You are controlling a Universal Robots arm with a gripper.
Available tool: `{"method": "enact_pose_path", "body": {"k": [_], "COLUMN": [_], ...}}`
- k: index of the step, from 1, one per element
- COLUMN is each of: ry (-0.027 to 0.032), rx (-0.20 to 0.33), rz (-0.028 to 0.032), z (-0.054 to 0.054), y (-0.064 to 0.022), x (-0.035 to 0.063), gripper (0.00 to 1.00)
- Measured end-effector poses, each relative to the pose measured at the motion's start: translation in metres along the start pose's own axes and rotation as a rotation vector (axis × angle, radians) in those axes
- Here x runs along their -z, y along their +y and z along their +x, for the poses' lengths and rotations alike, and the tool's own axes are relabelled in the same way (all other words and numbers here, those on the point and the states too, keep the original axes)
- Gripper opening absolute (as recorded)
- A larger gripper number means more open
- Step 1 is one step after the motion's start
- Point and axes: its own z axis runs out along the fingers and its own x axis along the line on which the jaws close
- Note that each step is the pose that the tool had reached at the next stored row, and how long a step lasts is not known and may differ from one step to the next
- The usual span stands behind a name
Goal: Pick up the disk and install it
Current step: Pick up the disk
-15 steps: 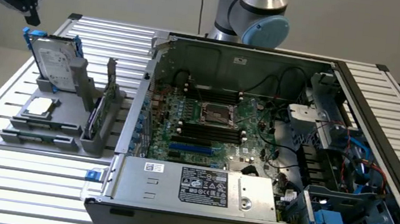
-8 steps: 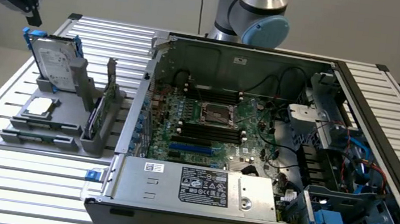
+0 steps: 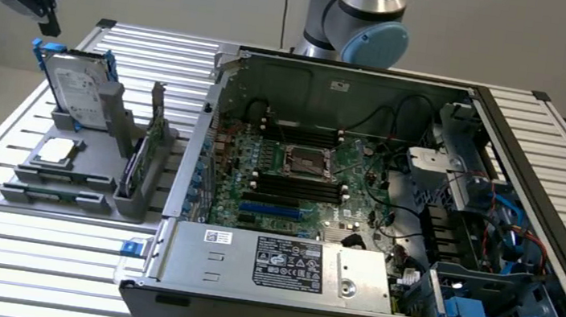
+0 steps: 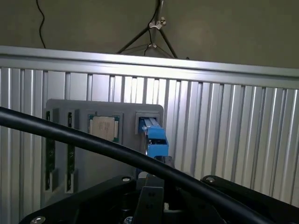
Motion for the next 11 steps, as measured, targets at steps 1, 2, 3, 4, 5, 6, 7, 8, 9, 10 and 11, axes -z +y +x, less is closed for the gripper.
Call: {"method": "enact_pose_path", "body": {"k": [1, 2, 3, 4, 5, 6, 7, 8, 9, 10, 11], "ry": [0.0001, 0.0, 0.0, 0.0001, 0.0001, 0.0001, 0.0001, 0.0001, 0.0001, 0.0001, 0.0001], "rx": [0.0, 0.0, 0.001, 0.001, 0.001, 0.001, 0.001, 0.001, 0.001, 0.001, 0.001], "rz": [0.0002, 0.0008, 0.0009, 0.0009, 0.0008, 0.0007, 0.0008, 0.0007, 0.0006, 0.0006, 0.0007], "z": [-0.0001, -0.0001, -0.0001, -0.0001, -0.0001, -0.0001, -0.0001, -0.0001, 0.0, 0.0, 0.0], "y": [0.0004, 0.0007, 0.001, 0.0013, 0.0015, 0.0017, 0.0019, 0.002, 0.0021, 0.0022, 0.0024], "x": [-0.0001, -0.0004, -0.0009, -0.0015, -0.0021, -0.0028, -0.0038, -0.0047, -0.006, -0.0077, -0.0096], "gripper": [0.12, 0.18, 0.24, 0.24, 0.3, 0.36, 0.36, 0.42, 0.48, 0.48, 0.54]}}
